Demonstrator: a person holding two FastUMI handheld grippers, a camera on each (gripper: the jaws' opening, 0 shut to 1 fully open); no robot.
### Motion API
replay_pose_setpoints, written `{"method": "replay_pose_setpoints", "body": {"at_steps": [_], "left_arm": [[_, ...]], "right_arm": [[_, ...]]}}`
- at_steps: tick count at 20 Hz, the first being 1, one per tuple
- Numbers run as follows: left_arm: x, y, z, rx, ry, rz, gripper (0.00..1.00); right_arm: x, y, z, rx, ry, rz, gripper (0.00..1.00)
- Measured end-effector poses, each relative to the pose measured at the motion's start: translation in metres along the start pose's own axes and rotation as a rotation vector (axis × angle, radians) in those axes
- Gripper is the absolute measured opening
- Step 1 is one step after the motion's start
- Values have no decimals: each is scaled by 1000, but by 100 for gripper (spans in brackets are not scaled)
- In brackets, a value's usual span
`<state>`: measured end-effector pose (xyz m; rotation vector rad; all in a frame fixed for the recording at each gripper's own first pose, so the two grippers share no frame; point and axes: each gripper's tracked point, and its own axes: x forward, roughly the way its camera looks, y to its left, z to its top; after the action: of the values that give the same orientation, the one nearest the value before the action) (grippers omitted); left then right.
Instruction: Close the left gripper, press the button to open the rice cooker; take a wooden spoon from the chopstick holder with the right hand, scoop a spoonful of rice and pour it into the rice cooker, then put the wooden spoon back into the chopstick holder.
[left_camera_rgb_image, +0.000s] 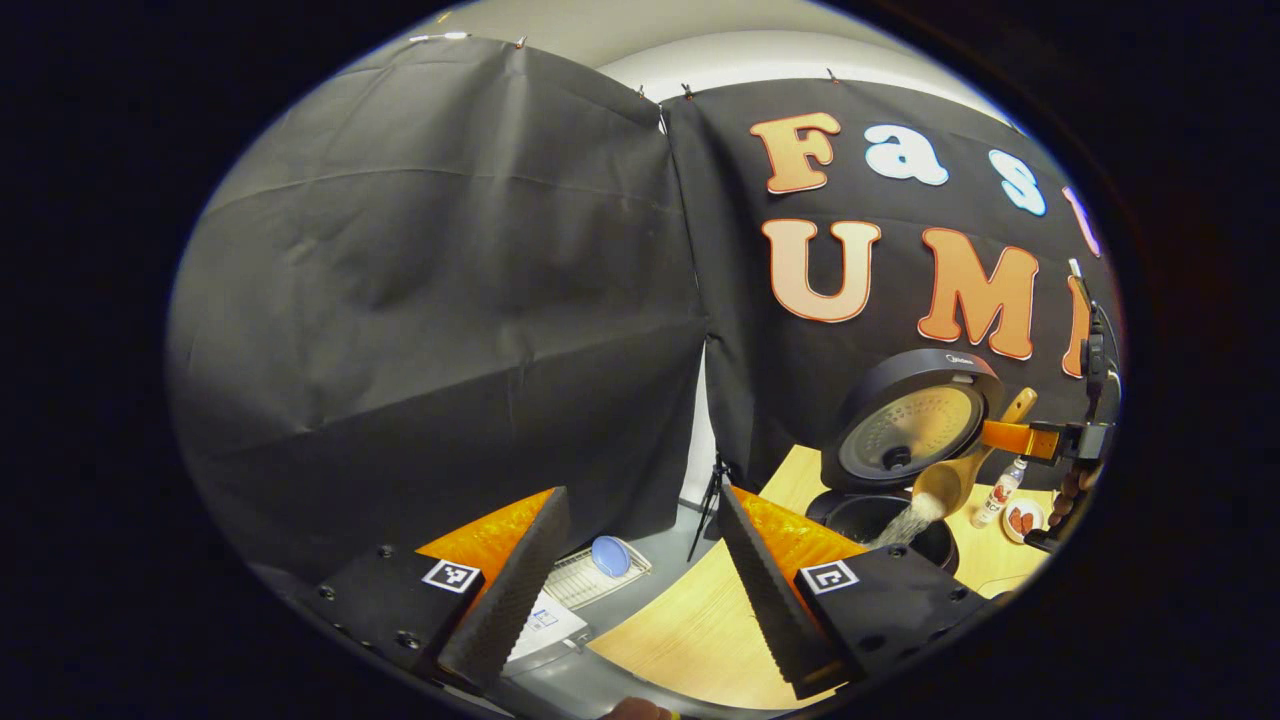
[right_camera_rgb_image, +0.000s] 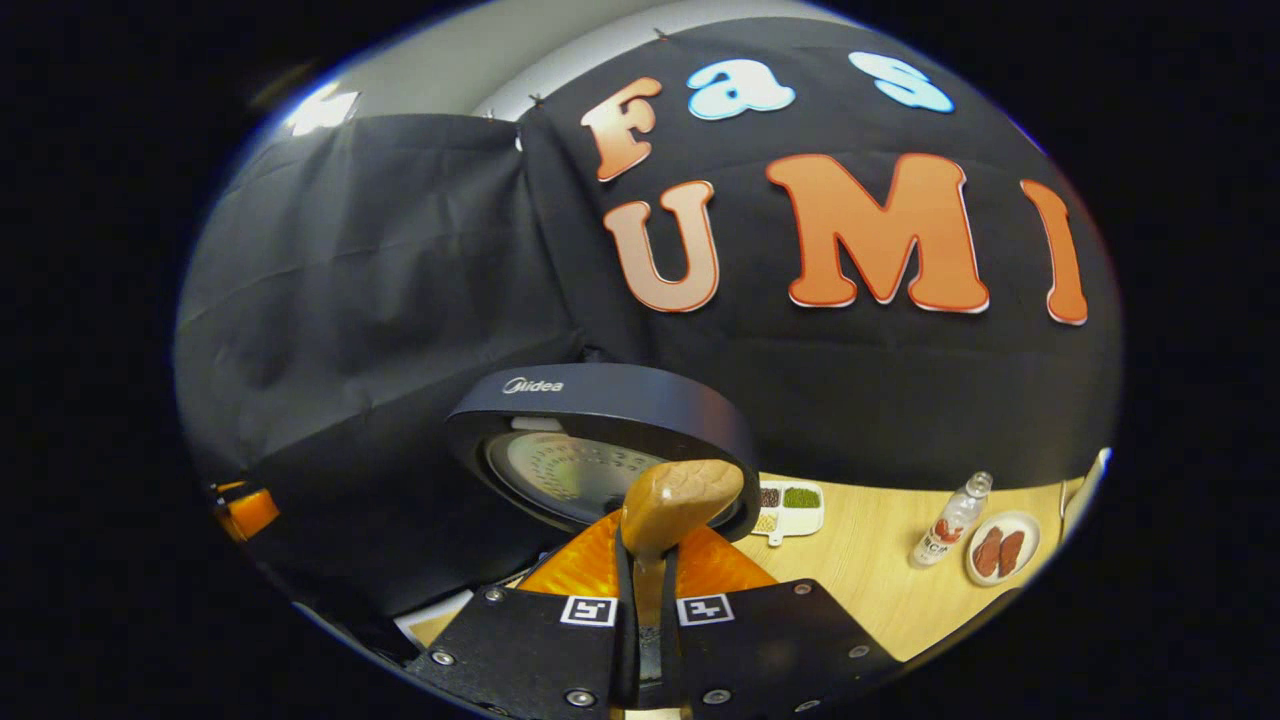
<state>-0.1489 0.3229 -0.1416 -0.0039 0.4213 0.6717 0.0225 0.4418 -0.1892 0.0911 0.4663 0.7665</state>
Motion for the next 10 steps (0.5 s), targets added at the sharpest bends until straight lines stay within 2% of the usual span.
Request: {"method": "replay_pose_setpoints", "body": {"at_steps": [5, 10], "left_arm": [[-4, 0, -2, 7, 5, -6, 100], [-1, 2, -6, -2, 17, -7, 100]], "right_arm": [[-5, 20, 10, -207, -50, 9, 8], [-17, 35, 16, -347, -104, 20, 8]]}}
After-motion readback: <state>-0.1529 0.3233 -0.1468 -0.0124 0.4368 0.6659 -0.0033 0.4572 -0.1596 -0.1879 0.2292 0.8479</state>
